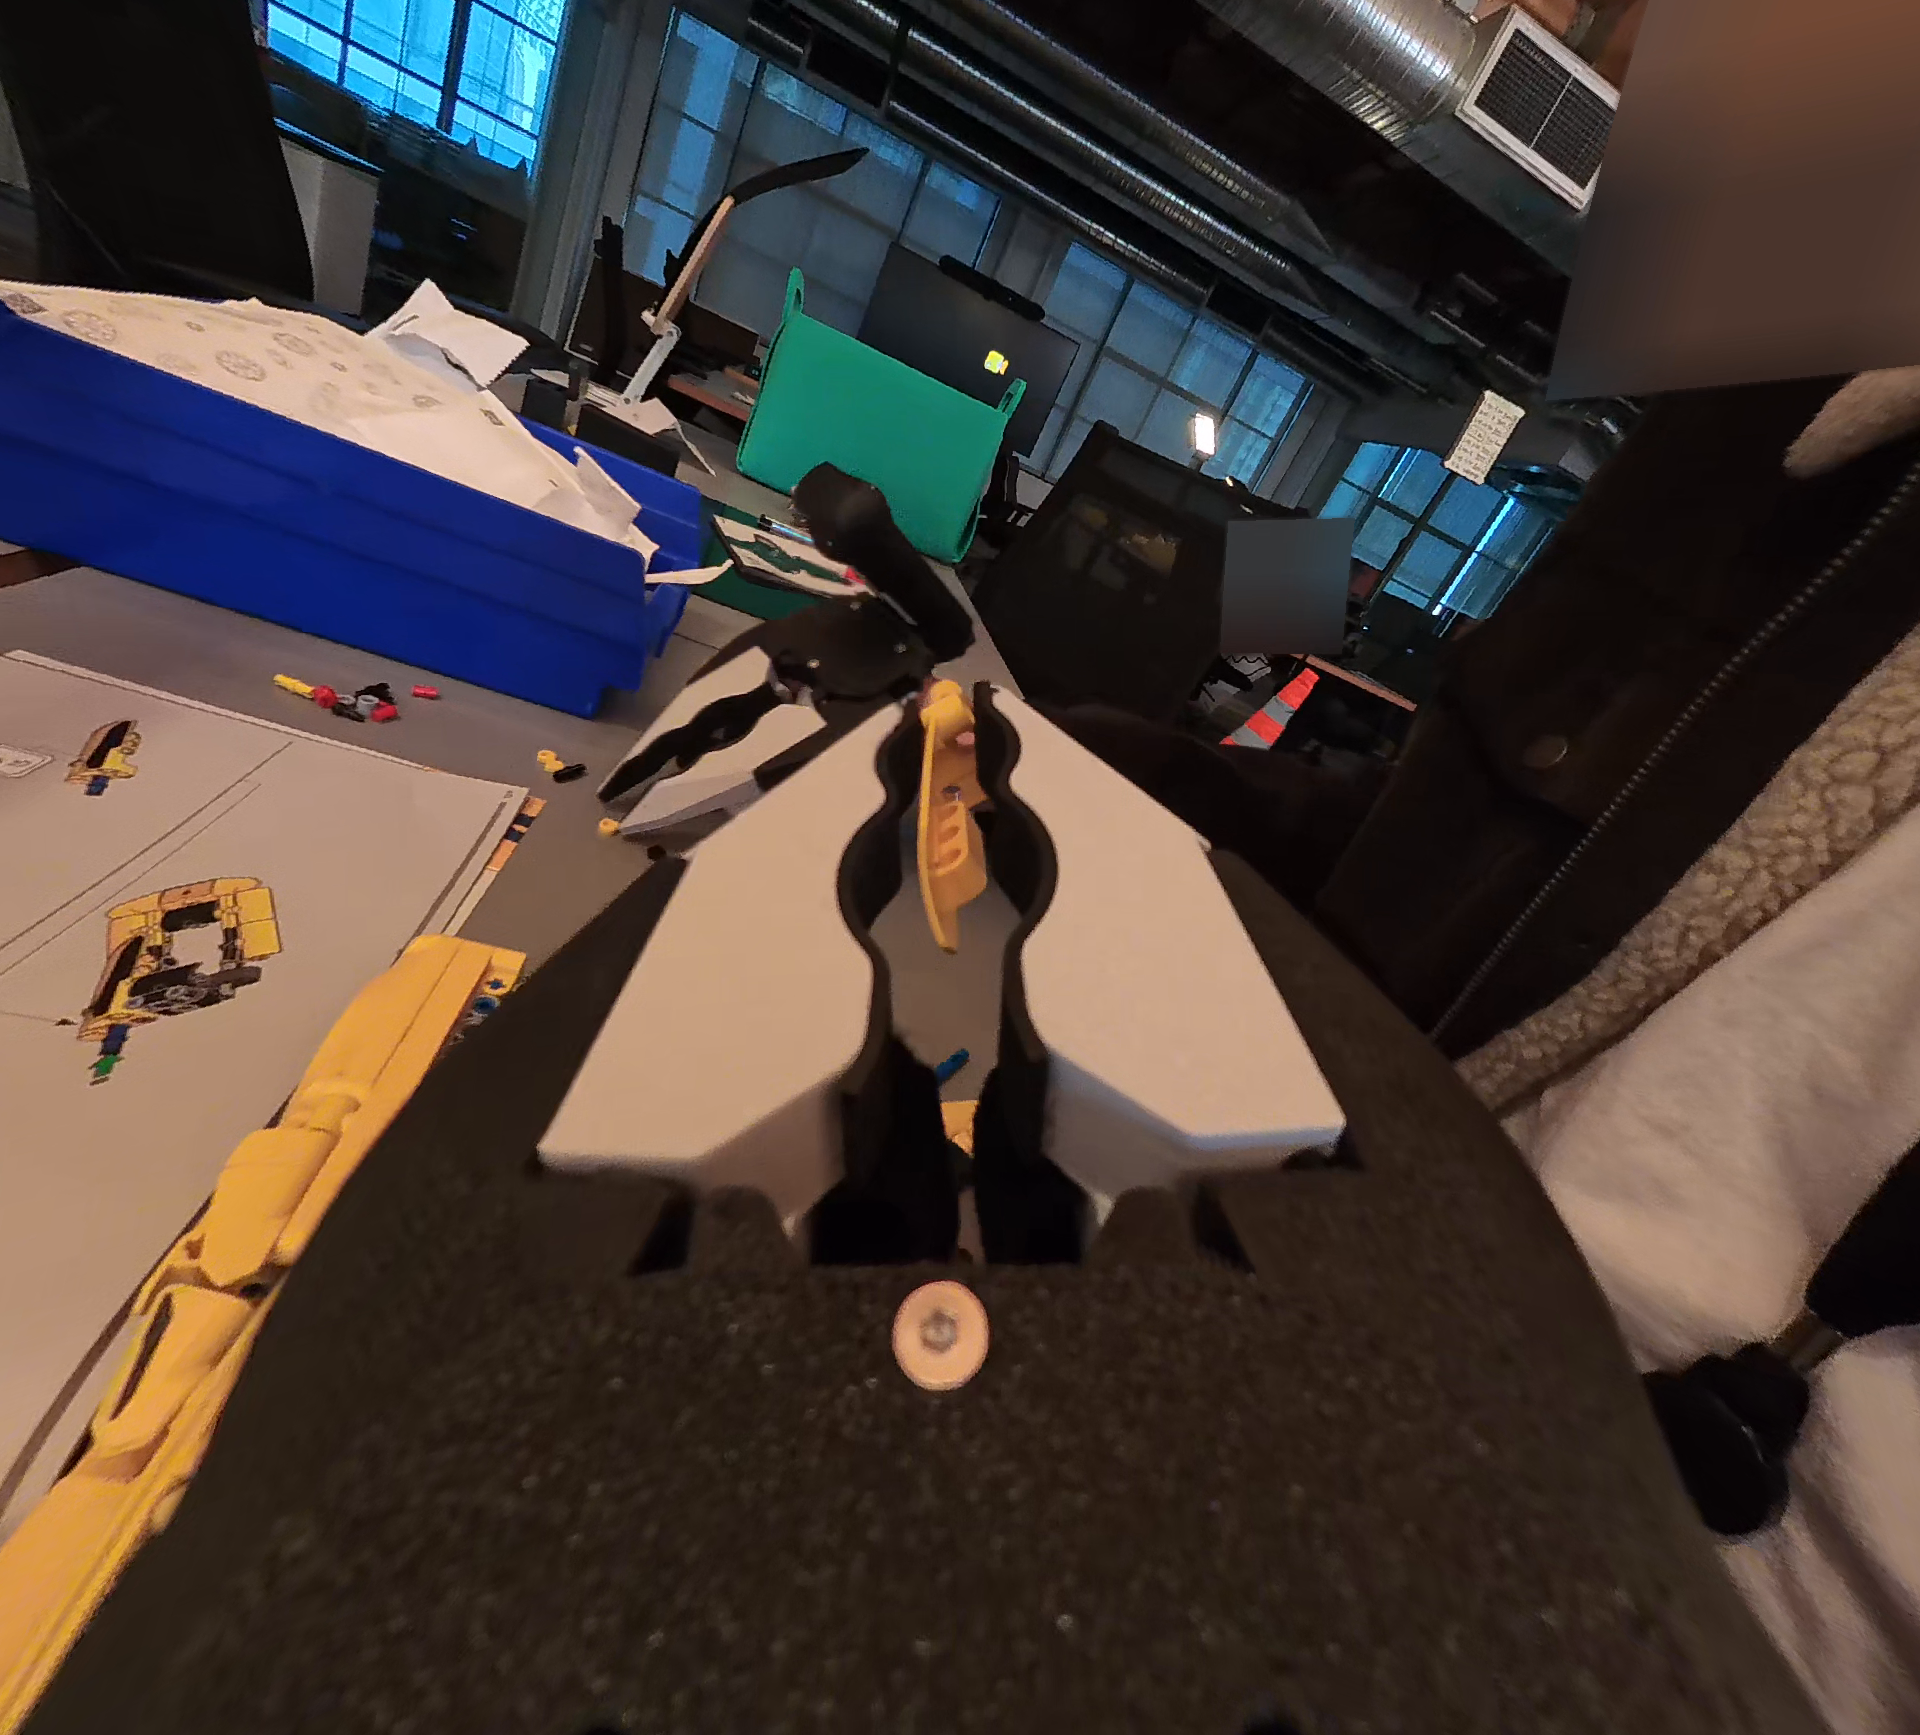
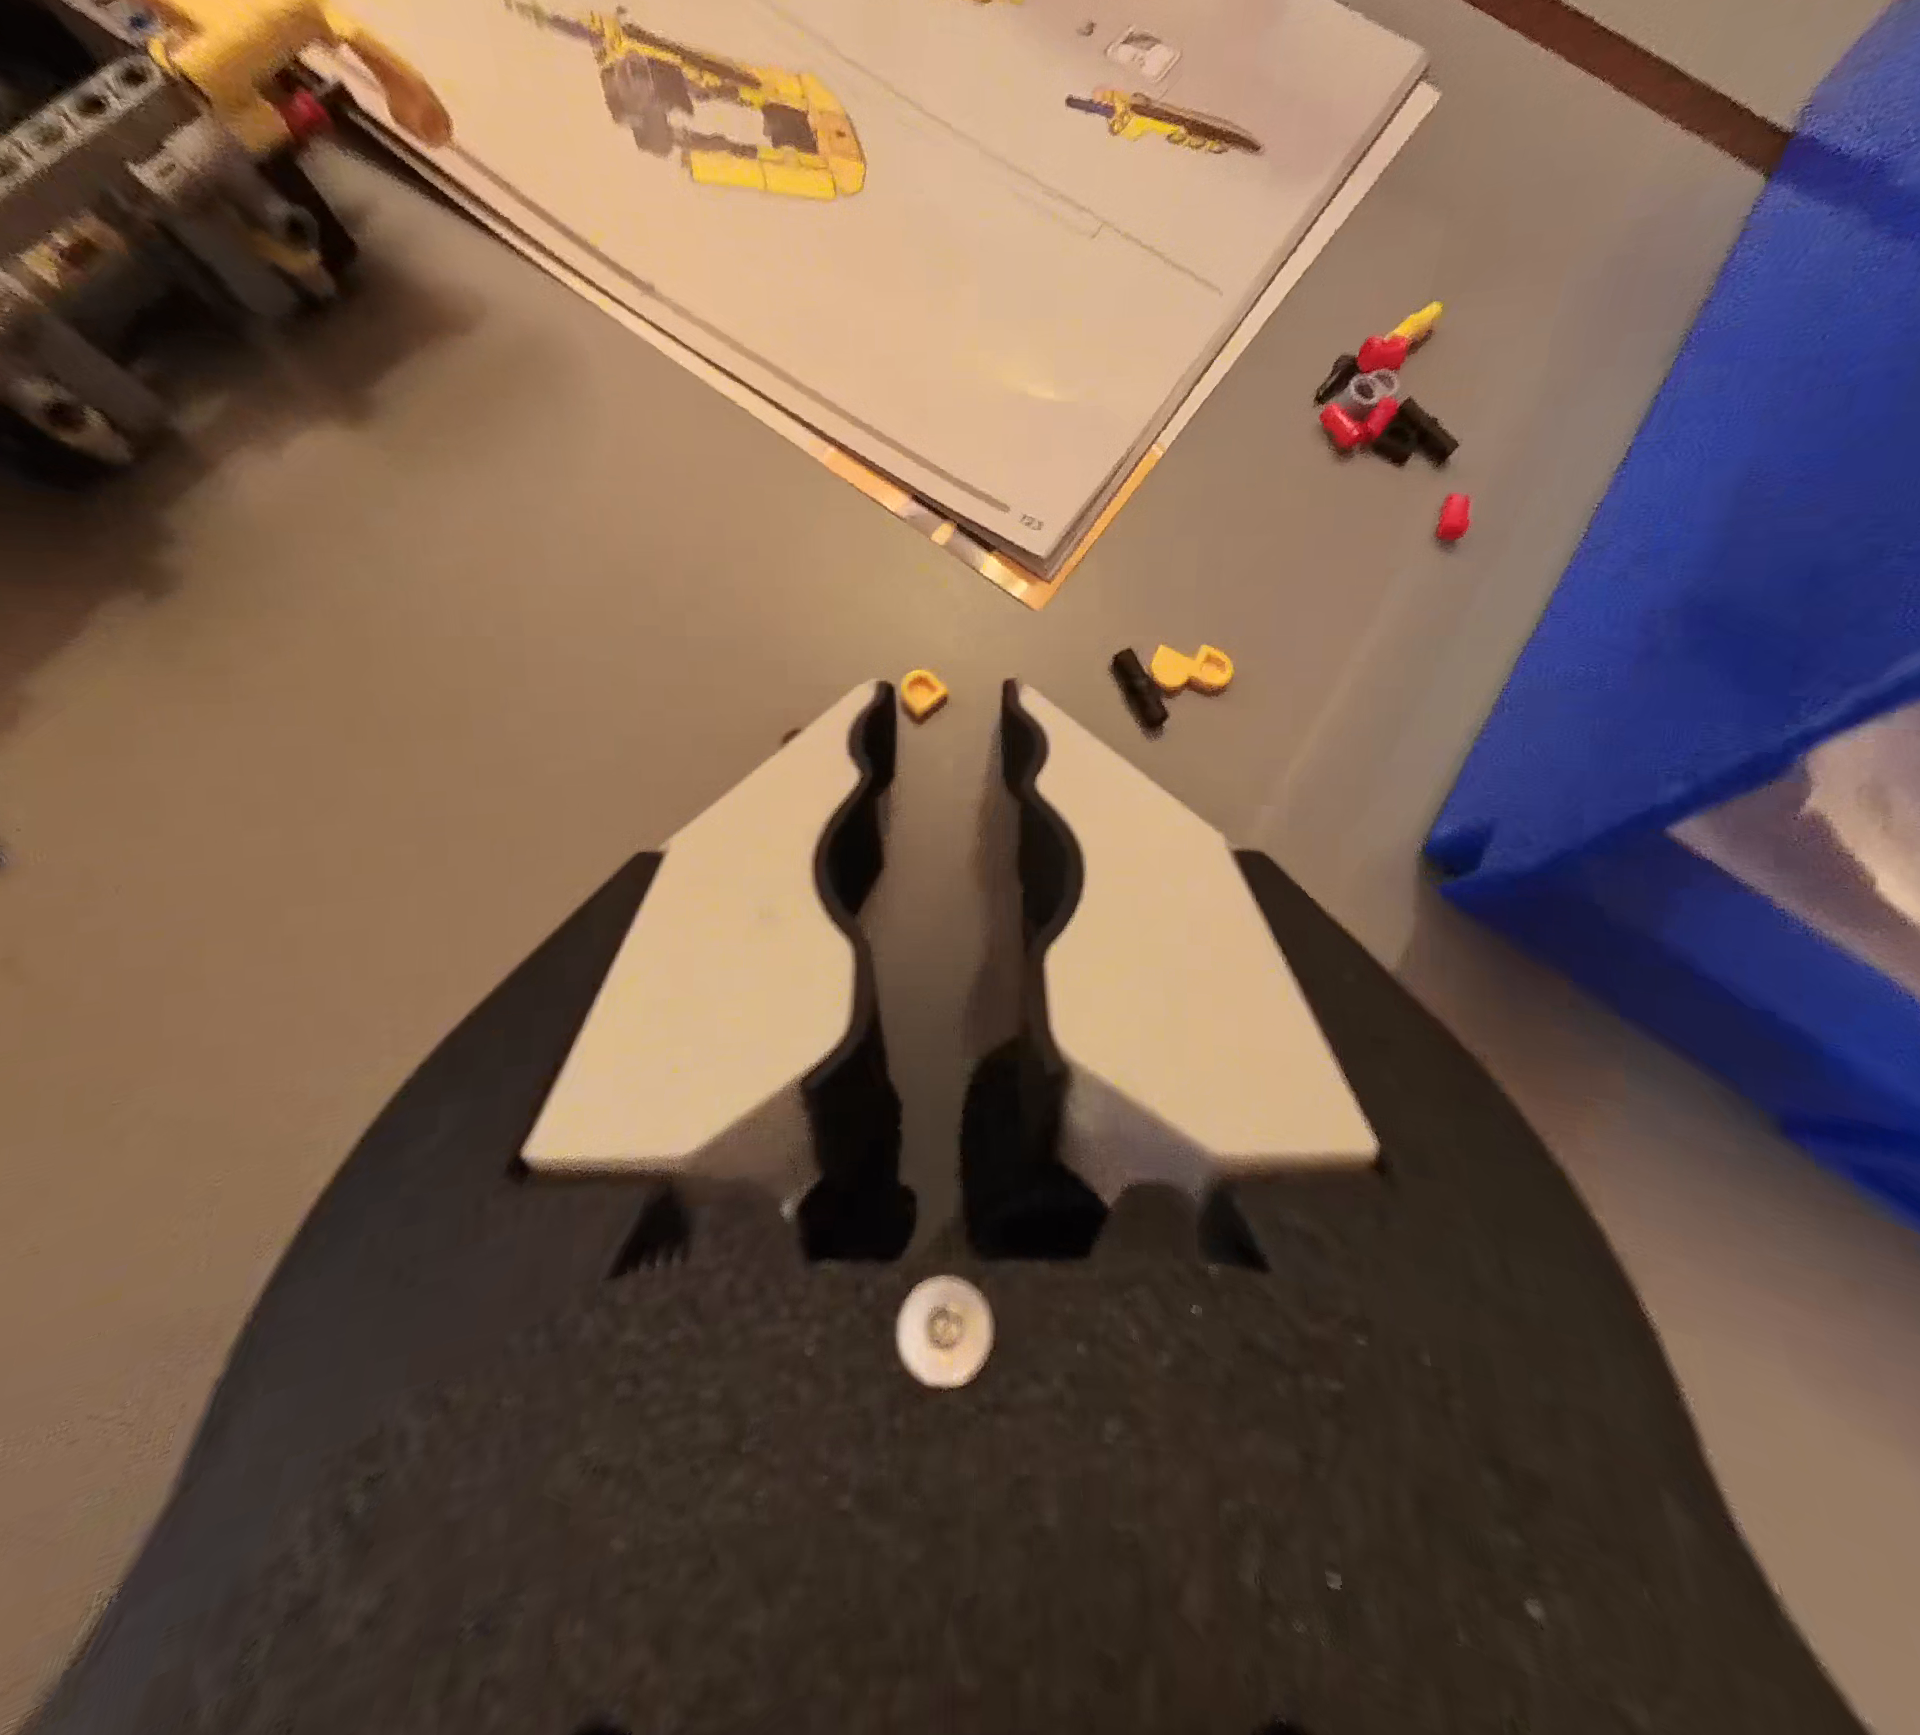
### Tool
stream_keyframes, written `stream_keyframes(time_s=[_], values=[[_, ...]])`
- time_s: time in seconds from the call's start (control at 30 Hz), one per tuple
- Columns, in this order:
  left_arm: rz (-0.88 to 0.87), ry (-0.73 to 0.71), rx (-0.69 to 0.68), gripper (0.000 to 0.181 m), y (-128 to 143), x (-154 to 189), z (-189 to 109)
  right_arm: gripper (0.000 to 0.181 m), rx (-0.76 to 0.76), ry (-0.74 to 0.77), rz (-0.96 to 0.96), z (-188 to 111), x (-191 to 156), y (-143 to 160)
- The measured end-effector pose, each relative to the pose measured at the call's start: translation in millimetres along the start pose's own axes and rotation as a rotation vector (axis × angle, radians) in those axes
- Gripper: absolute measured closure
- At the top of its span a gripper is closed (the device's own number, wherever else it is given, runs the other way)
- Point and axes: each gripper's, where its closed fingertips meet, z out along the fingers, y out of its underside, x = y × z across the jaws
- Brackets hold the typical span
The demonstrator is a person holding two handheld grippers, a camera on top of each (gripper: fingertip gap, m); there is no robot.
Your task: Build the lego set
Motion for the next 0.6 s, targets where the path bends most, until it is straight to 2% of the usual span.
stream_keyframes(time_s=[0.17,0.23,0.3,0.47,0.6], values=[[-0.006,-0.012,-0.026,0.172,4,-1,2,0.173,-0.017,-0.026,-0.037,4,-5,0],[-0.005,-0.027,-0.091,0.172,14,-1,6,0.173,-0.024,-0.024,-0.049,3,-6,1],[0.037,-0.057,-0.216,0.172,38,3,7,0.173,-0.011,-0.060,-0.036,-3,-13,-3],[0.172,-0.239,-0.579,0.172,116,16,-32,0.173,0.063,-0.299,-0.022,-30,-78,-21],[0.134,-0.287,-0.698,0.172,143,26,-57,0.173,0.133,-0.451,-0.007,-38,-134,-38]])
